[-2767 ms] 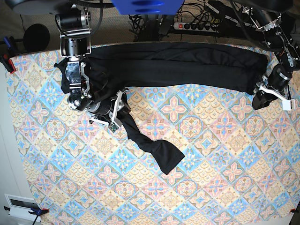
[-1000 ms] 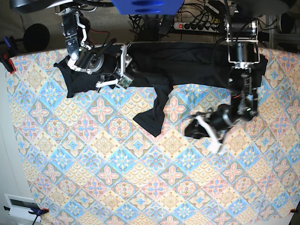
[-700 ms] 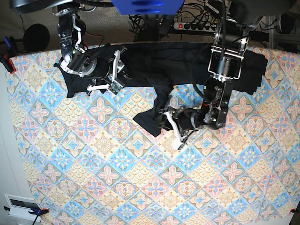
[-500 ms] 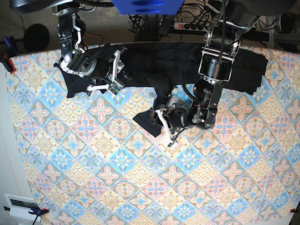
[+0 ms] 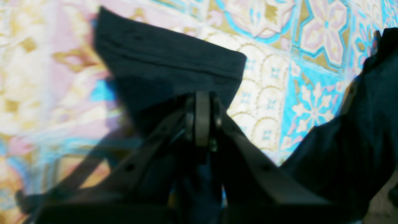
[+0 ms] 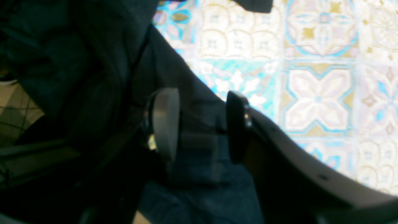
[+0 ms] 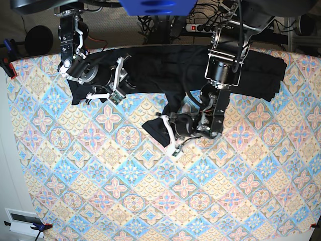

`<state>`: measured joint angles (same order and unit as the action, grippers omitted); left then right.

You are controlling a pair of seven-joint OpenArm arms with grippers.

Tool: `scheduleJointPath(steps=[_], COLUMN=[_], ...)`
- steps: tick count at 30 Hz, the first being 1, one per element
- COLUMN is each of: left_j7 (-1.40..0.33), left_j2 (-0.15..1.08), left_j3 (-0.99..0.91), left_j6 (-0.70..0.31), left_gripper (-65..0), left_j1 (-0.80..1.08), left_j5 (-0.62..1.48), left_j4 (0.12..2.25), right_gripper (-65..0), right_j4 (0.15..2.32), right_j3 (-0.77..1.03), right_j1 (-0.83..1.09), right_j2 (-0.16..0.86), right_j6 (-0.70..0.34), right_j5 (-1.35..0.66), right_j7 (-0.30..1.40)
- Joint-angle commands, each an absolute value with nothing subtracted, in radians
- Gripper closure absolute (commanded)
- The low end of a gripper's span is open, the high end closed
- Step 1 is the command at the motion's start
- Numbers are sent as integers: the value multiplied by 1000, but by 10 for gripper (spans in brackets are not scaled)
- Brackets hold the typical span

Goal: Layout the t-shirt on the table in an organized manner, then fold the t-shirt properly
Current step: 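Move the left gripper to the sleeve cuff and tuck it onto the shirt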

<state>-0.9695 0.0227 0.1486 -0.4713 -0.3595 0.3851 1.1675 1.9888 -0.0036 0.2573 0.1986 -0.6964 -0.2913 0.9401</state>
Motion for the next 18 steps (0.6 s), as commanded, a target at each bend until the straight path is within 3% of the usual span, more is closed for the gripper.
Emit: scheduleJointPath(steps=[1, 7, 12, 15, 18], left_j7=[-949, -960, -1007, -1009, -1006], left_j2=[38, 124, 137, 102, 74], left_j3=[108, -58, -45, -21, -15], left_j6=[-475, -475, -475, -441, -325], left_gripper=[0, 0, -4, -69, -194], left_j1=[-367, -260, -240, -243, -236], left_j5=[417, 527, 565, 565, 564], left_j4=[1237, 1521, 1478, 1425, 1420], right_gripper=[-238, -238, -238, -238, -238], right_j4=[2005, 2003, 2002, 2002, 2002], right_j3=[7, 12, 5, 4, 4], right_j1=[251, 249, 211, 205, 205], right_j2=[203, 203, 203, 203, 203], right_j6=[-698, -698, -698, -698, -698], right_j5=[-306, -306, -306, -306, -306], right_j7=[920, 918, 878, 878, 878])
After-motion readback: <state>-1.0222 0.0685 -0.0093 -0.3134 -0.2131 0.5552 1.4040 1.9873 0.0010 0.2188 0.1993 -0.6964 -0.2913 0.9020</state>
